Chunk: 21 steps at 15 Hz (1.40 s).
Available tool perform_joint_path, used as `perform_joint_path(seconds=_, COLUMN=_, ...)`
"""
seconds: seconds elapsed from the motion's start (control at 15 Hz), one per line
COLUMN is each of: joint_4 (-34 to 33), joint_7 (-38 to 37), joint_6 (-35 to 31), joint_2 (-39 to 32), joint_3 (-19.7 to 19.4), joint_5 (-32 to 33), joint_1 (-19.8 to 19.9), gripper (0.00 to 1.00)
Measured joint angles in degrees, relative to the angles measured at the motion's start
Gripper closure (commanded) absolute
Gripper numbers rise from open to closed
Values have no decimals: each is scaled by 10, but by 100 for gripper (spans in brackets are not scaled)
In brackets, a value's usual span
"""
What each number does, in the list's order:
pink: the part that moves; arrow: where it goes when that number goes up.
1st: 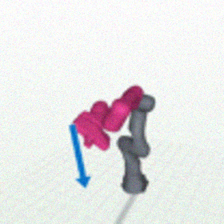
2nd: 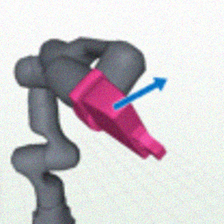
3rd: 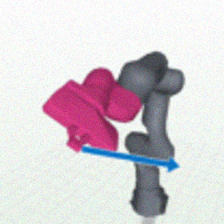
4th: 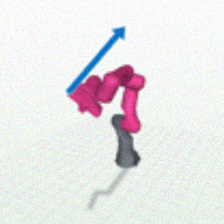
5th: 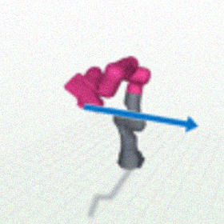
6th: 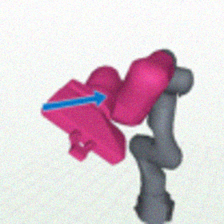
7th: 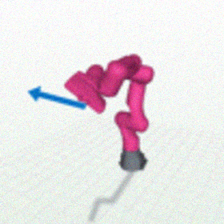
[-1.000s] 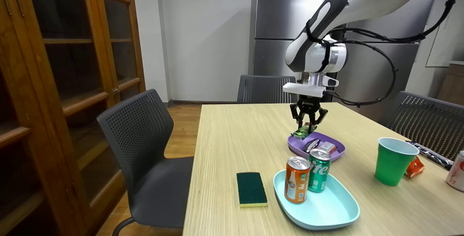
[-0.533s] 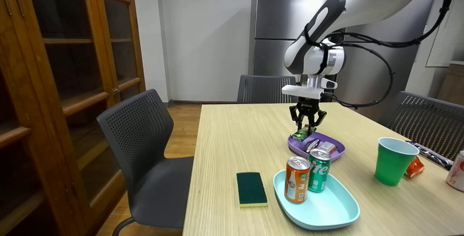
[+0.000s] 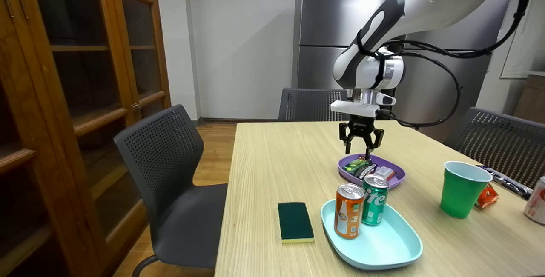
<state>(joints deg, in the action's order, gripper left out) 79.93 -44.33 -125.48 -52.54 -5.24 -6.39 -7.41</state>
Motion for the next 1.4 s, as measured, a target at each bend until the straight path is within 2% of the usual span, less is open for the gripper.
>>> perform_joint_path(seconds=0.2, joint_4=12, joint_7=9, joint_6=-10, joint_2=18, joint_3=0, joint_5=1, joint_1=0, gripper=0)
perform_joint_path(seconds=0.47, joint_4=77, joint_7=28, joint_6=-41, joint_2=84, joint_3=-1, joint_5=4, joint_1=0, gripper=0)
perform_joint_path(seconds=1.0, joint_4=272, joint_7=45, joint_6=-109, joint_2=243, joint_3=-22, joint_5=32, joint_1=0, gripper=0)
perform_joint_path(seconds=1.4, joint_4=412, joint_7=45, joint_6=-142, joint_2=358, joint_3=-54, joint_5=76, joint_1=8, gripper=0)
